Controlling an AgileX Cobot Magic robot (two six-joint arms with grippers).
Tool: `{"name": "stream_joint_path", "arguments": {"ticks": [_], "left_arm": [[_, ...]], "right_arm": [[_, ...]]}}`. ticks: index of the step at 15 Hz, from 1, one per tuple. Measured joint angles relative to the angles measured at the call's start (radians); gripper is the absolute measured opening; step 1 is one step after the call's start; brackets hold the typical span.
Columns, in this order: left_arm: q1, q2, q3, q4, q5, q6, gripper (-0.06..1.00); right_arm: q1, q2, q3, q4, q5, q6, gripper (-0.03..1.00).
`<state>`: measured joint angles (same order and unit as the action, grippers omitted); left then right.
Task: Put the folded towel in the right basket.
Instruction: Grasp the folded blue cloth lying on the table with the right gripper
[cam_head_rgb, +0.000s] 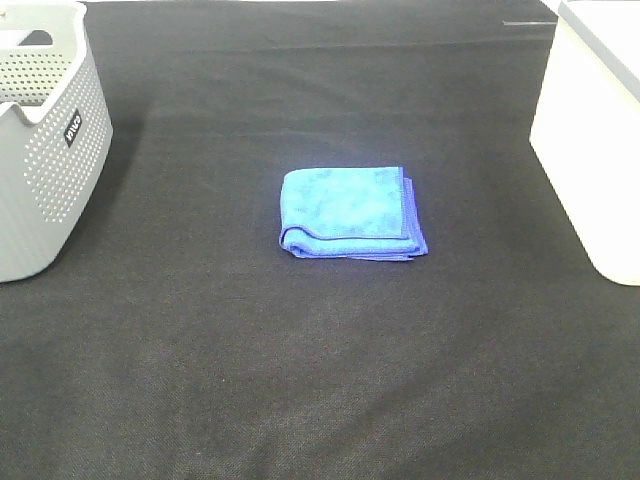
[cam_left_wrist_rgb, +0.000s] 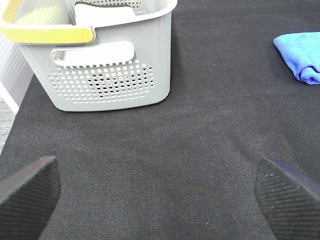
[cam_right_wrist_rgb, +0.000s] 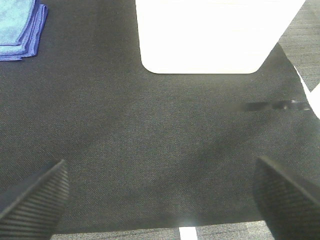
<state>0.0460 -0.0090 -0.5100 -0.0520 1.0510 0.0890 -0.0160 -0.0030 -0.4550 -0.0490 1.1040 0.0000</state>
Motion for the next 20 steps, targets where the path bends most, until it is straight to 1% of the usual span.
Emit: {"name": "stream_joint_path", "arguments": {"ticks": [3, 20], "left_arm": [[0.0, 0.0, 0.0, 0.0, 0.0, 0.0, 0.99], [0.0, 0.0, 0.0, 0.0, 0.0, 0.001, 0.99]], "right_arm": [[0.0, 0.0, 0.0, 0.022, 0.0, 0.0, 0.96], [0.0, 0.0, 0.0, 0.028, 0.0, 0.0, 0.96]]}}
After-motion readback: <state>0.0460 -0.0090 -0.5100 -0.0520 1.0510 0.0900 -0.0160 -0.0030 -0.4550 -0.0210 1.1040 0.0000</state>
